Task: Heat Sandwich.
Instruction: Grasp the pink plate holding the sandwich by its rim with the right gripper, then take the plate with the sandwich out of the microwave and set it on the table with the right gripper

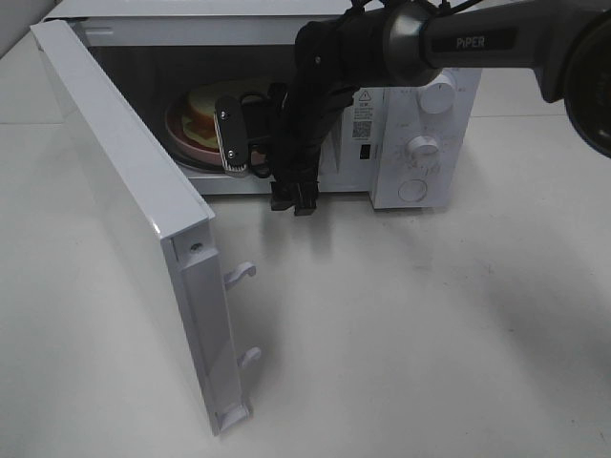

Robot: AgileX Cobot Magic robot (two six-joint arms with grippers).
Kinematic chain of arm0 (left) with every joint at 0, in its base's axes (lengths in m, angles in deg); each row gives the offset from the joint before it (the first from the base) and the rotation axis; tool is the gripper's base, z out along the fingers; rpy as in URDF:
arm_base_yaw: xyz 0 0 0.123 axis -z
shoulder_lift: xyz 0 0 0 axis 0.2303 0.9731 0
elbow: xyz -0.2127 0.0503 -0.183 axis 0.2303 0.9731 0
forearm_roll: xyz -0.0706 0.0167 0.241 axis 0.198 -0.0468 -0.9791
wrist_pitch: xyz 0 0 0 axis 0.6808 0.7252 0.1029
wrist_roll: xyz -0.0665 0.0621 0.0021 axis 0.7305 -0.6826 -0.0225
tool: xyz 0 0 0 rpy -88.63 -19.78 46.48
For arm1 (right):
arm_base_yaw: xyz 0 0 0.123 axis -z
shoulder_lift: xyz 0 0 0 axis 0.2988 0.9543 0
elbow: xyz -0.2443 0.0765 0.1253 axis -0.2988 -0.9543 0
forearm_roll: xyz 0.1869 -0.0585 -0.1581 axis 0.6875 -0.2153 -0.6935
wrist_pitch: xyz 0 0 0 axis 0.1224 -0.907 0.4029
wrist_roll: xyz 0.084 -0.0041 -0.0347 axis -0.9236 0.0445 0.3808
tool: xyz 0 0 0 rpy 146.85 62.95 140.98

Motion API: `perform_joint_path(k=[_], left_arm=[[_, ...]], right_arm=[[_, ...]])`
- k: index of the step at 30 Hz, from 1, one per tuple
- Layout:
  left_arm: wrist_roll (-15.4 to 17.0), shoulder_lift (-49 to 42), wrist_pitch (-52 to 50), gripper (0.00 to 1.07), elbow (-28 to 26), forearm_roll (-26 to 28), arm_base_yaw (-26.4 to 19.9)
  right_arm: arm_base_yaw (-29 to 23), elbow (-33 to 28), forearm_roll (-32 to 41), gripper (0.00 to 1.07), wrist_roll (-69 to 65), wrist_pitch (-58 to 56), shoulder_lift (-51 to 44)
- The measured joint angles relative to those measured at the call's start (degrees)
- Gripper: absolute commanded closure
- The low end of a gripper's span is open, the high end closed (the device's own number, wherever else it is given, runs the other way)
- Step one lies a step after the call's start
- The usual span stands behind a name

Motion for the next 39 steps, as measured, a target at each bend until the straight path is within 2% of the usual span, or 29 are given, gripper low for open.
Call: perform_joint_path(k=[2, 3, 4, 5, 6, 7, 8, 9, 23, 39], left_arm=[[0.0, 0.0, 0.0, 0.05, 0.0, 0.0, 0.0], [0.0, 0.0, 0.0, 0.05, 0.0, 0.0, 0.0], [0.0, 0.0, 0.0, 0.05, 0.0, 0.0, 0.0], [0.0, 0.0, 0.0, 0.05, 0.0, 0.0, 0.0], [0.0, 0.0, 0.0, 0.05, 0.0, 0.0, 0.0], [0.0, 0.0, 0.0, 0.05, 0.0, 0.0, 0.0], [0.0, 0.0, 0.0, 0.05, 0.0, 0.0, 0.0], [0.0, 0.0, 0.0, 0.05, 0.0, 0.0, 0.0], [0.0, 0.0, 0.0, 0.05, 0.0, 0.0, 0.0], [0.0, 0.0, 0.0, 0.05, 0.0, 0.0, 0.0]], right_arm=[[0.4, 0.0, 0.0, 0.48, -0.3, 0.0, 0.0], [0.4, 0.0, 0.0, 0.48, -0.3, 0.0, 0.0], [0.5, 0.2, -0.1, 0.57, -1.3, 0.1, 0.0], [0.6, 0.2, -0.1, 0.79, -1.6, 0.2, 0.0], [0.6, 0.2, -0.3, 0.91, -1.8, 0.5, -0.2], [0.6, 0.2, -0.5, 1.0, -2.1, 0.5, -0.5], [0.6, 0.2, -0.5, 1.0, -2.1, 0.5, -0.5], [0.6, 0.2, -1.0, 1.07, -2.7, -0.2, -1.0], [0.5, 0.0, -1.5, 1.07, 1.6, -2.9, -2.1], [0.5, -9.5, -1.0, 1.07, 14.5, -4.0, -8.6]])
